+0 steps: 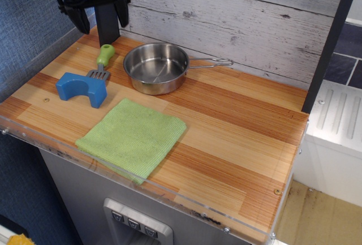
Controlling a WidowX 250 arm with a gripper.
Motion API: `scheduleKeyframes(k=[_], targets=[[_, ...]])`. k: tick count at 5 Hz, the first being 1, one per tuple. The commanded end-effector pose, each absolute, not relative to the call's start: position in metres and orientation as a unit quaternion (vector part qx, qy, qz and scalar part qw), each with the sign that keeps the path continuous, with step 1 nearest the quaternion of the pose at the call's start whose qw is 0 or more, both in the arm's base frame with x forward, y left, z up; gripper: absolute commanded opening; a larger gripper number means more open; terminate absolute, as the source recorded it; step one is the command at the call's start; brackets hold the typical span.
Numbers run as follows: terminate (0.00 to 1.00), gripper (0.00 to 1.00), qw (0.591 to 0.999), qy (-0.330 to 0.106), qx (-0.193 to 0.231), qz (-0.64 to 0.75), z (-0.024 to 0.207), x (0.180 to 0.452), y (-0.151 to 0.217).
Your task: Pick up the green spatula and place on the green towel
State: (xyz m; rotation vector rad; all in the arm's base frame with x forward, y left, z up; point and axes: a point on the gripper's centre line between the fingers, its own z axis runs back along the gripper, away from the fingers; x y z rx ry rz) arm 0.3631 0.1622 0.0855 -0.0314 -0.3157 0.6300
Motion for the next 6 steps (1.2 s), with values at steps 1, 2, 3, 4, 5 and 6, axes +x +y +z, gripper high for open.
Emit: scheduleKeyframes(k=[1, 2, 3, 4, 5, 6], targets=[[0.00, 1.00, 0.936, -0.153, 0.016, 0.317, 0.076, 0.377, 0.187], [0.00, 1.00, 0.936, -0.137, 0.029, 0.322, 0.061, 0.376, 0.191], [0.00, 1.00, 0.937, -0.129, 0.029, 0.324, 0.046, 0.377, 0.191], [0.00, 1.00, 0.940, -0.111, 0.030, 0.322, 0.030, 0.375, 0.188], [0.00, 0.00, 0.941, -0.111, 0.029, 0.320, 0.022, 0.373, 0.184], [0.00, 0.00, 0.941, -0.114, 0.028, 0.317, 0.021, 0.372, 0.182]])
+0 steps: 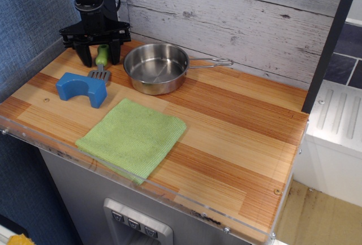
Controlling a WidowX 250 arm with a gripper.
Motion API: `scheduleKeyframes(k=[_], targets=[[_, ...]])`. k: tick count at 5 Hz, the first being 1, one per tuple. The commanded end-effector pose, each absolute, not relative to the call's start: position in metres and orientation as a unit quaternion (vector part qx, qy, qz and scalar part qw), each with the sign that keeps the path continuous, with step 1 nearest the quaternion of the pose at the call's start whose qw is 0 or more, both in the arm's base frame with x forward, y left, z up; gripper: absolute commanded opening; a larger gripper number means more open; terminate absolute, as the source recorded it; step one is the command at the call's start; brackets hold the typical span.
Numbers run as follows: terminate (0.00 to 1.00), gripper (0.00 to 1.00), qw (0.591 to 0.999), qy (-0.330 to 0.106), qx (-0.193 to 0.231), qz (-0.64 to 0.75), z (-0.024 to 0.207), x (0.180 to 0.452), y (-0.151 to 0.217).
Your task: Pick up the green spatula and place on the green towel
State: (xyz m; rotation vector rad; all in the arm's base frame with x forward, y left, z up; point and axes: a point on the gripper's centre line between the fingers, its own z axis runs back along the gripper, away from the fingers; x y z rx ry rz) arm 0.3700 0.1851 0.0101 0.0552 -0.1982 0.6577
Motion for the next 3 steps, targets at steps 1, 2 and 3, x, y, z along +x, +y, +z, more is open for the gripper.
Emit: scheduleKeyframes(k=[1, 2, 3], targets=[[0.00, 0.00, 0.942, -0.116, 0.028, 0.314, 0.025, 0.369, 0.182], [0.00, 0.00, 0.942, -0.120, 0.015, 0.313, 0.032, 0.372, 0.179], [0.00, 0.00, 0.936, -0.145, -0.011, 0.320, 0.054, 0.388, 0.173]])
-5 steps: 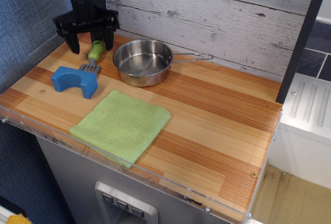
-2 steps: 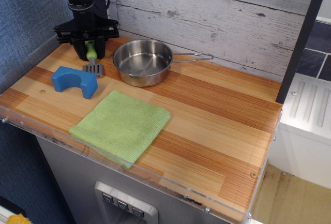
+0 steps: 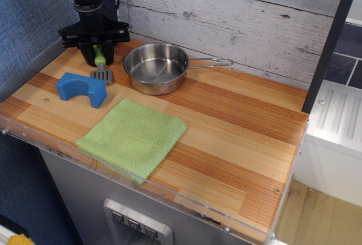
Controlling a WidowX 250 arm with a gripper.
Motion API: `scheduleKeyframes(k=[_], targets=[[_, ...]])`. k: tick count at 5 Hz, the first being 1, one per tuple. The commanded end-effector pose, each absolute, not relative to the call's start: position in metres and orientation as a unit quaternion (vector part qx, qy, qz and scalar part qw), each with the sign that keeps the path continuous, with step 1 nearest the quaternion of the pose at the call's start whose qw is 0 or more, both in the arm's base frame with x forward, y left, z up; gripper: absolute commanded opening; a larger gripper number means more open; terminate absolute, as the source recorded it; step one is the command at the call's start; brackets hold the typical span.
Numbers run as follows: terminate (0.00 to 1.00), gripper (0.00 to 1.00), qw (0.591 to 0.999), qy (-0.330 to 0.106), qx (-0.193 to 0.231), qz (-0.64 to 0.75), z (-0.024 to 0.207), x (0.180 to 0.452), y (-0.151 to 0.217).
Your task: Pick up the green spatula and place on the green towel
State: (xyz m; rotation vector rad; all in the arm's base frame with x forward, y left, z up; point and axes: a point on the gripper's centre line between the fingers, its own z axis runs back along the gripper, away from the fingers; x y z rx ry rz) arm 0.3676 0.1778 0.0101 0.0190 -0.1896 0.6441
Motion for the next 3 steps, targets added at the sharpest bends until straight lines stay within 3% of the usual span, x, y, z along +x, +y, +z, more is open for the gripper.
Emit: scheduleKeyframes(k=[1, 3], targets=[[0.00, 0.00, 0.932, -0.166, -0.021, 0.323, 0.077, 0.397, 0.169], [0.00, 0.00, 0.924, -0.198, -0.043, 0.324, 0.119, 0.388, 0.156]])
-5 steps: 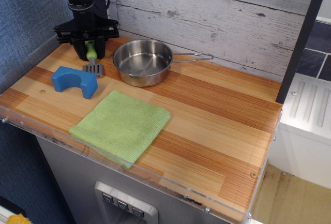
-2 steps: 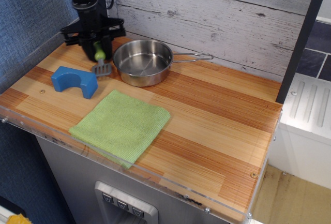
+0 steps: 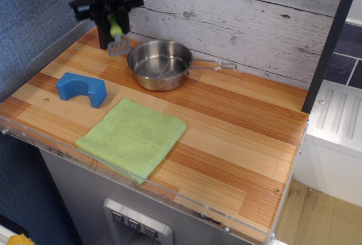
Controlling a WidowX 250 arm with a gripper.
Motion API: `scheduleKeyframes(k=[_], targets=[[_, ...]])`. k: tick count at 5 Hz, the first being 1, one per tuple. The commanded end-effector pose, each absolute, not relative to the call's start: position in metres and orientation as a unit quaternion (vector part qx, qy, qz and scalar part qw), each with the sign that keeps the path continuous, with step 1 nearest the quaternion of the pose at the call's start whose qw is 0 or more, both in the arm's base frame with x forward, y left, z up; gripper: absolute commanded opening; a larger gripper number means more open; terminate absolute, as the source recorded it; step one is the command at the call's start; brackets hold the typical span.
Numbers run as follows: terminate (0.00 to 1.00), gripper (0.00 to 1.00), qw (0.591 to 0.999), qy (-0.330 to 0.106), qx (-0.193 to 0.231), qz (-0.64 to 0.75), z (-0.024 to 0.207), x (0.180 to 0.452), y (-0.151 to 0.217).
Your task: Pick up the green spatula and place on the green towel
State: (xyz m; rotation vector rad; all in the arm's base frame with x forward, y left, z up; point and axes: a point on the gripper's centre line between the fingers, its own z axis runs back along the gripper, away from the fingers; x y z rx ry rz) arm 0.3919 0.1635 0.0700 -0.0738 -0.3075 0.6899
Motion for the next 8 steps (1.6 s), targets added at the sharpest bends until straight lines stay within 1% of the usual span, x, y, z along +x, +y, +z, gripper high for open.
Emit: scheduleKeyframes(k=[1, 2, 3, 4, 5, 6, 7, 8], targets=[[0.00, 0.00, 0.924, -0.215, -0.055, 0.311, 0.143, 0.370, 0.136], [0.00, 0.00, 0.931, -0.213, -0.066, 0.289, 0.153, 0.351, 0.110], [0.00, 0.00, 0.940, -0.208, -0.074, 0.262, 0.157, 0.326, 0.082], [0.00, 0.00, 0.946, -0.198, -0.070, 0.247, 0.150, 0.303, 0.073], [0.00, 0.00, 0.951, -0.190, -0.063, 0.234, 0.132, 0.288, 0.077], [0.00, 0.00, 0.958, -0.168, -0.049, 0.228, 0.108, 0.277, 0.079], [0.00, 0.00, 0.963, -0.162, -0.036, 0.213, 0.085, 0.271, 0.071], [0.00, 0.00, 0.968, -0.145, -0.032, 0.202, 0.068, 0.266, 0.065]])
